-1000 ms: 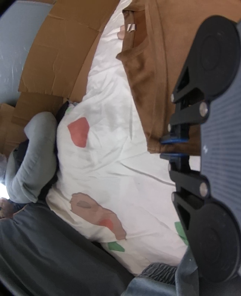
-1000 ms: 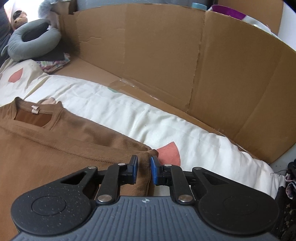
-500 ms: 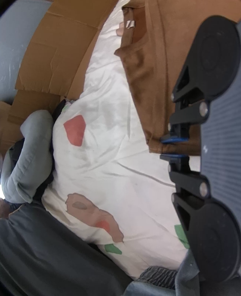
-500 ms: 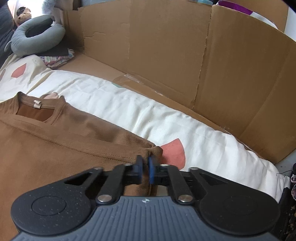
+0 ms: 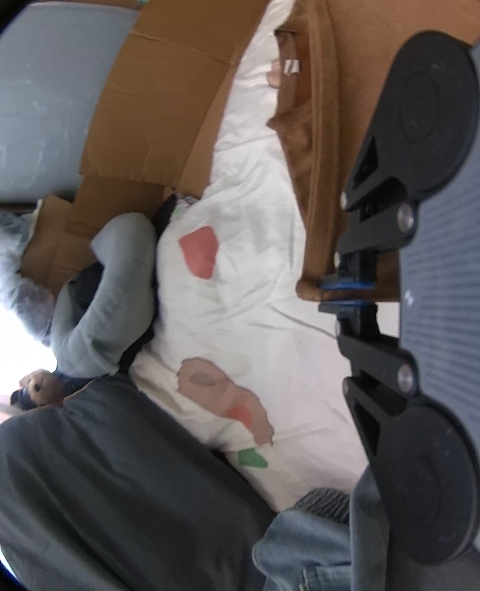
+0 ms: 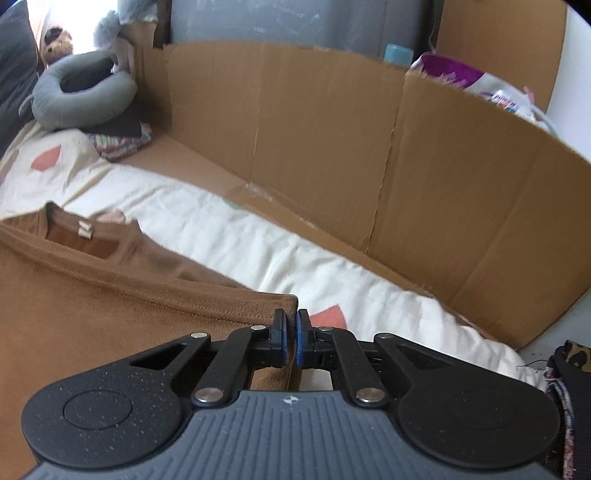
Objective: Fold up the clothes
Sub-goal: 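Close both grippers on the folded shirt edge and hold it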
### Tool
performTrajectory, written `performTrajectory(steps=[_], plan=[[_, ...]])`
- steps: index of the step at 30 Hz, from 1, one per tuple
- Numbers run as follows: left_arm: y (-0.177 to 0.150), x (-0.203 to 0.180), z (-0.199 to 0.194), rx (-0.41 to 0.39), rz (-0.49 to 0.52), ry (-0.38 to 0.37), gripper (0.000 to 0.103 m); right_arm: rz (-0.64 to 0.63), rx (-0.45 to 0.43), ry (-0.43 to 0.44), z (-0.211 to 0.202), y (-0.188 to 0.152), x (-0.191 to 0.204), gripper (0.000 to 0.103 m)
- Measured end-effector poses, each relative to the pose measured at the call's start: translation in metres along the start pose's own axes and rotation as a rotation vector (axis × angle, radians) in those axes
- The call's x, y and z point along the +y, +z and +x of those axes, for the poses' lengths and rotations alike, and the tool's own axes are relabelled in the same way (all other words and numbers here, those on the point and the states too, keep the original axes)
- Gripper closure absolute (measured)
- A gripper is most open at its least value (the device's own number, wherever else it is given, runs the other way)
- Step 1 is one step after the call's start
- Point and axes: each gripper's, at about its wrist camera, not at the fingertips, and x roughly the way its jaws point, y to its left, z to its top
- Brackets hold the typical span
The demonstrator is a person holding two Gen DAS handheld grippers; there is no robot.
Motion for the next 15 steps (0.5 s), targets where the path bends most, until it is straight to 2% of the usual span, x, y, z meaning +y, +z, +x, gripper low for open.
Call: performTrajectory(steps=[7, 15], plan=[[0.021, 0.004, -0.026, -0.055, -0.016, -0.004, 0.098, 0.036, -0.051, -0.009, -0.023, 0.016, -0.004, 0.100], [0.043, 0.002, -0.035, -0.096, -0.022, -0.009, 0.098, 0.076, -0.090, -0.025, -0.033, 0.036, -0.013, 0.100]])
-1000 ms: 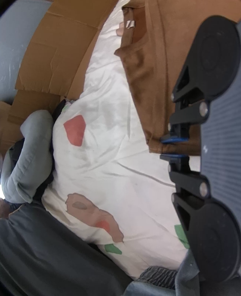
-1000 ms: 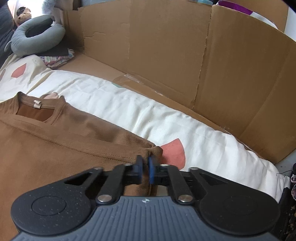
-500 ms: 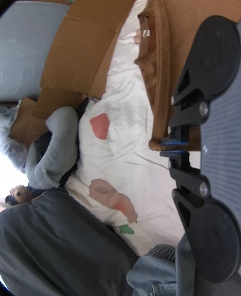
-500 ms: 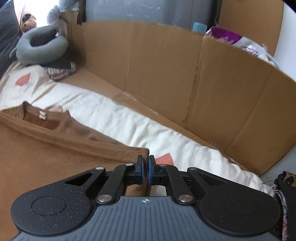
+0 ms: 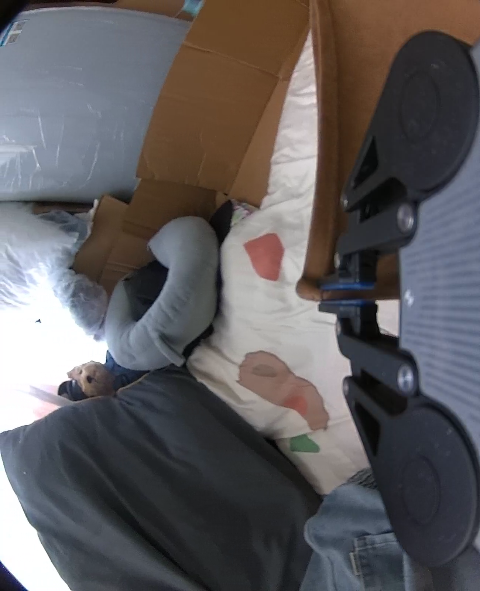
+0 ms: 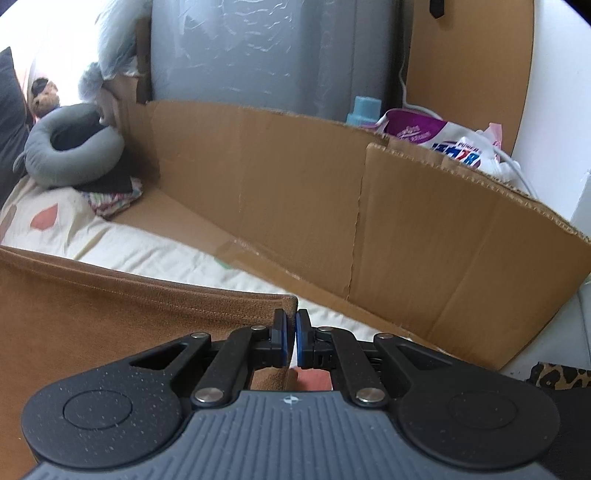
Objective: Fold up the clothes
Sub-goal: 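Close both grippers on the folded shirt edge and hold it, then open both grippers and release the folded edge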
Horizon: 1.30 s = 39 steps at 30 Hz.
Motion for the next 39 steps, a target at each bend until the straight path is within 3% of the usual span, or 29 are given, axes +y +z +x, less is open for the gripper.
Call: performTrajectory(steps=[8, 17, 30, 39], plan=[[0.008, -0.008, 0.026, 0.029, 0.019, 0.001, 0.098, 0.000, 0.017, -0.014, 0.018, 0.008, 0.000, 0.100], [-0.012, -0.018, 0.075, 0.113, 0.063, 0.027, 0.098, 0.012, 0.104, -0.029, 0.060, -0.008, 0.001, 0.100], [-0.002, -0.025, 0.097, 0.105, 0.080, 0.025, 0.099, 0.012, 0.127, -0.071, 0.086, 0.000, 0.005, 0.101], [-0.011, -0.030, 0.131, 0.170, 0.120, 0.032, 0.098, 0.031, 0.193, -0.090, 0.115, -0.008, 0.004, 0.101]])
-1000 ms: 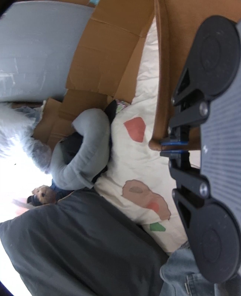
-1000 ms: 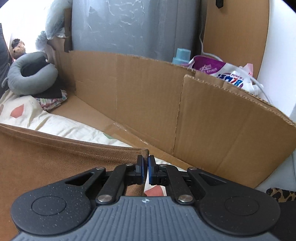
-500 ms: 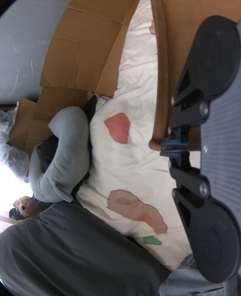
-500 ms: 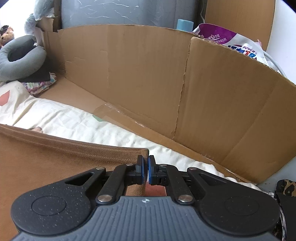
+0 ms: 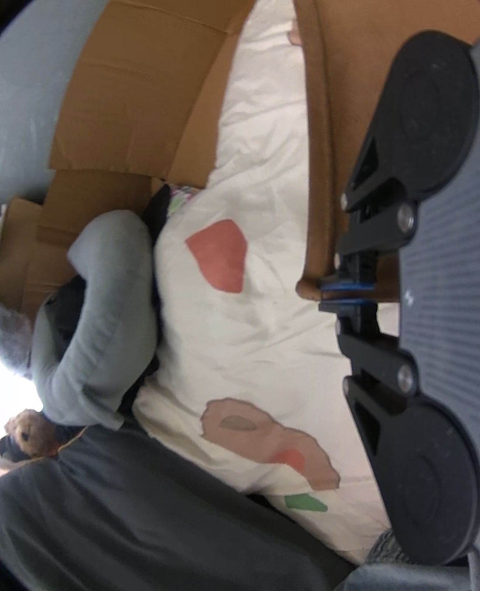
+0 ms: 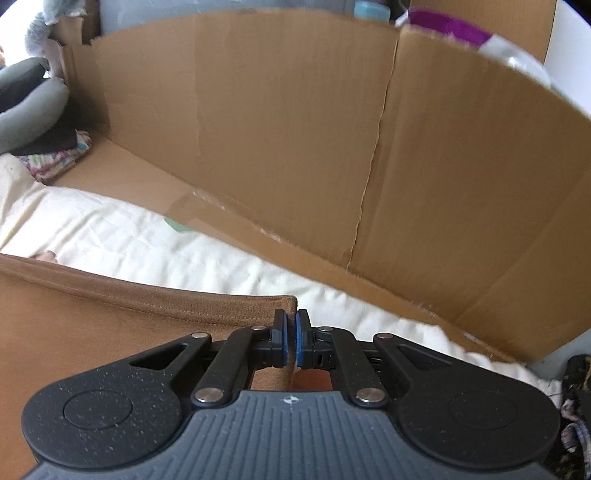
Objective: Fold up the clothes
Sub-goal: 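Open both grippers and release the folded edge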
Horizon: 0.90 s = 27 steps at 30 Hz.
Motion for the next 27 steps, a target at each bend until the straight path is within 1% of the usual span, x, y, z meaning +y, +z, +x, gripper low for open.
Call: performTrajectory(steps=[5, 8, 9, 11, 12, 13, 14, 15, 17, 18, 22, 27], plan=[[-0.006, -0.004, 0.017, 0.031, 0.038, 0.003, 0.098, -0.013, 0.023, -0.011, 0.012, -0.003, 0.003, 0.101], [-0.007, -0.009, 0.021, 0.040, 0.071, 0.018, 0.097, -0.003, 0.039, -0.001, 0.018, -0.005, 0.004, 0.100], [-0.006, -0.010, 0.021, 0.044, 0.076, 0.022, 0.094, 0.008, 0.046, 0.005, 0.019, -0.005, 0.003, 0.099], [-0.003, -0.010, 0.017, 0.047, 0.072, 0.029, 0.090, 0.033, 0.050, 0.007, 0.017, -0.006, 0.001, 0.098], [-0.002, -0.010, 0.014, 0.040, 0.069, 0.028, 0.085, 0.040, 0.045, 0.008, 0.014, -0.006, 0.000, 0.097], [-0.002, -0.010, 0.009, 0.032, 0.067, 0.026, 0.081, 0.038, 0.034, 0.009, 0.009, -0.007, -0.001, 0.094], [-0.001, -0.010, 0.005, 0.024, 0.064, 0.025, 0.077, 0.030, 0.023, 0.011, 0.004, -0.007, 0.000, 0.094], [-0.001, -0.010, 0.000, 0.016, 0.063, 0.021, 0.076, 0.024, 0.012, 0.017, -0.001, -0.008, 0.000, 0.092], [-0.002, -0.013, -0.009, 0.001, 0.061, 0.008, 0.075, 0.018, -0.012, 0.041, -0.012, -0.008, 0.001, 0.081], [-0.002, -0.016, -0.013, -0.006, 0.061, 0.005, 0.073, 0.016, -0.024, 0.054, -0.017, -0.009, 0.002, 0.075], [-0.007, -0.031, -0.029, -0.029, 0.048, -0.040, 0.070, -0.005, -0.051, 0.120, -0.033, -0.012, 0.013, 0.074], [-0.016, -0.059, -0.040, -0.021, 0.066, -0.115, 0.070, -0.062, -0.058, 0.207, -0.042, -0.020, 0.039, 0.074]])
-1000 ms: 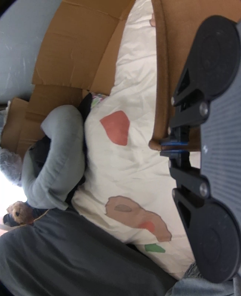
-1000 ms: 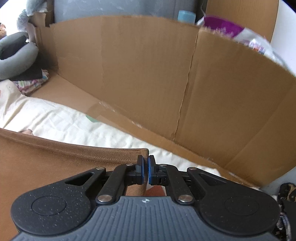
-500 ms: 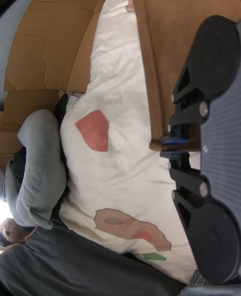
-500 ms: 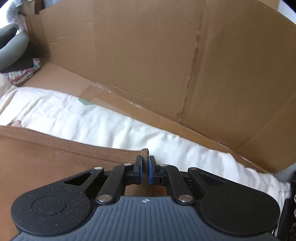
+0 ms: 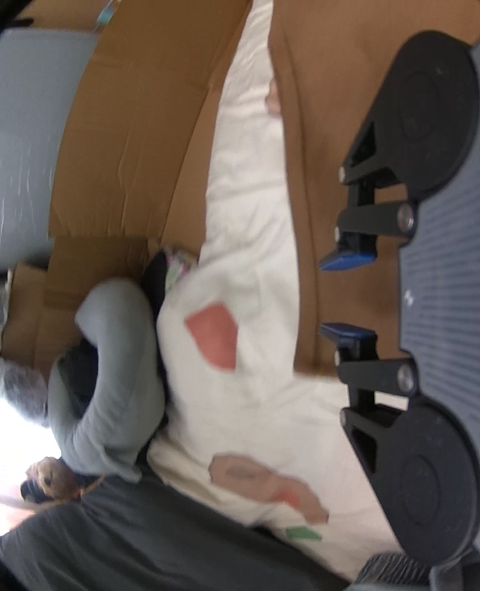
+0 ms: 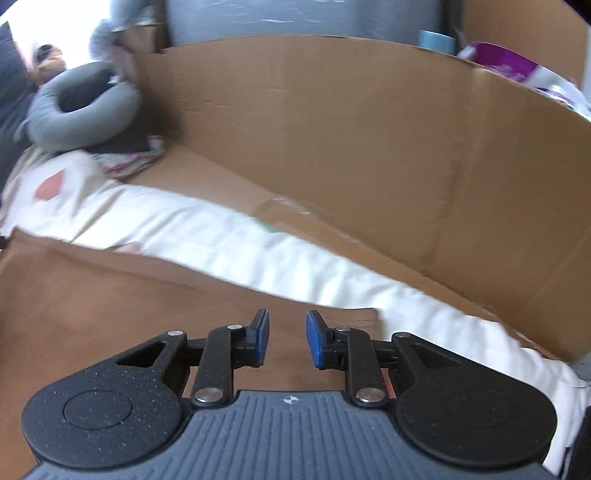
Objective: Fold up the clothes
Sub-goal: 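Open both grippers and release the folded edge, then press the folded shirt flat with both open grippers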
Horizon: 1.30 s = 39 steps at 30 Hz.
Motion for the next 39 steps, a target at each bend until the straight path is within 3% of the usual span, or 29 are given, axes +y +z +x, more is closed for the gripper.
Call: performTrajectory(steps=[6, 14, 20, 27, 33, 39], plan=[[-0.010, -0.023, 0.016, 0.043, 0.032, -0.030, 0.070, -0.046, 0.051, 0.066, 0.016, -0.008, 0.026, 0.074], [-0.011, -0.012, 0.046, 0.105, -0.016, -0.009, 0.070, -0.045, 0.102, 0.022, 0.045, -0.016, 0.030, 0.075], [-0.001, -0.011, 0.049, 0.088, -0.006, 0.008, 0.070, 0.023, 0.092, -0.025, 0.054, -0.002, 0.014, 0.075], [0.015, 0.004, 0.024, 0.072, -0.048, 0.000, 0.069, 0.034, 0.069, -0.032, 0.029, 0.007, 0.008, 0.074], [0.006, 0.001, -0.003, 0.056, -0.057, -0.042, 0.059, 0.008, 0.056, 0.020, -0.004, -0.001, 0.018, 0.073], [-0.009, -0.022, -0.010, 0.080, -0.074, -0.096, 0.059, -0.021, 0.067, 0.059, -0.017, -0.016, 0.040, 0.072]])
